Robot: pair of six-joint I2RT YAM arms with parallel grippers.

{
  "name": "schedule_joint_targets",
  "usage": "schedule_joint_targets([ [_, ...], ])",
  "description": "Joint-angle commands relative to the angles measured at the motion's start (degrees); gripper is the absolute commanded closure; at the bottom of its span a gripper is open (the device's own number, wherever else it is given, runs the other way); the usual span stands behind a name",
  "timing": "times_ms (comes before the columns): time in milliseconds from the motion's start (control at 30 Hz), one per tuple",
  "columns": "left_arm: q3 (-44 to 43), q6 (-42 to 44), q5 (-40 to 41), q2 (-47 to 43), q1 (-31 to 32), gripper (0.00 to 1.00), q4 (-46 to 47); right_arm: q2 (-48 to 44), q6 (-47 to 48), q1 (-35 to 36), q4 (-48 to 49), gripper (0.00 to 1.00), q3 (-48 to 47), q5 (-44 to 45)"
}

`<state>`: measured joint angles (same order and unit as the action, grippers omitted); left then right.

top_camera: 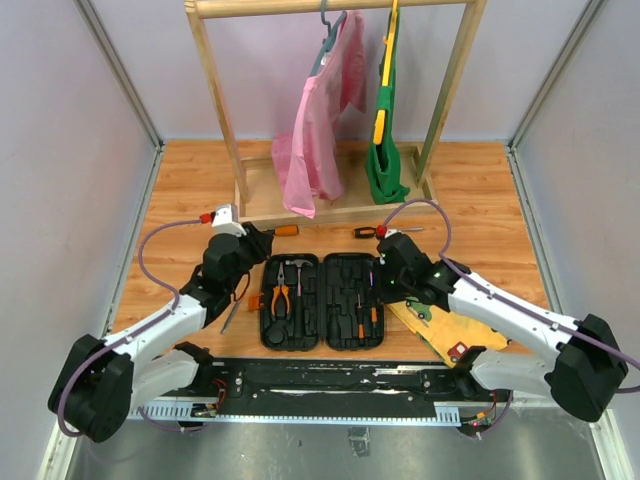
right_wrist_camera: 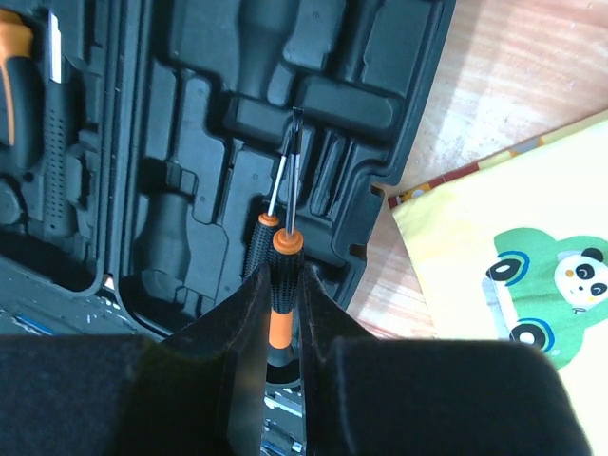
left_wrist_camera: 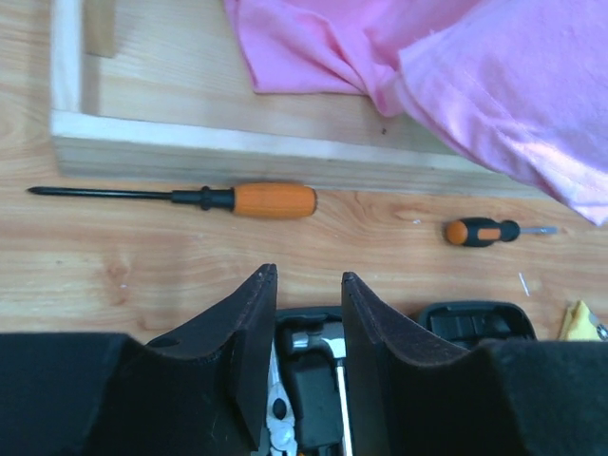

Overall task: Sort the tools into containers
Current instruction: Place the screwdriver in the storage box.

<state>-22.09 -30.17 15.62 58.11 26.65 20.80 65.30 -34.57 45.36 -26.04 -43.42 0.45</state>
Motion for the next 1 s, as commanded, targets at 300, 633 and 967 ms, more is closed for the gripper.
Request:
schedule_joint_targets([
  [300,0.92,2.46,-14.88,6.37,8.64,0.61,12.07,5.67,-3.06,0.9,-3.27,0.93,0.86,-2.9],
  [633,0.28,-0.53,-18.09,9.82,9.82,0.63,10.11,8.98,-4.28,1.29,-3.63,0.91,1.01,-3.05],
  [967,5.31,-0.98,-18.36,3.93,10.93,0.63,7.94,11.36,-4.64,1.41,-3.49,0.86,1.7,-1.85],
])
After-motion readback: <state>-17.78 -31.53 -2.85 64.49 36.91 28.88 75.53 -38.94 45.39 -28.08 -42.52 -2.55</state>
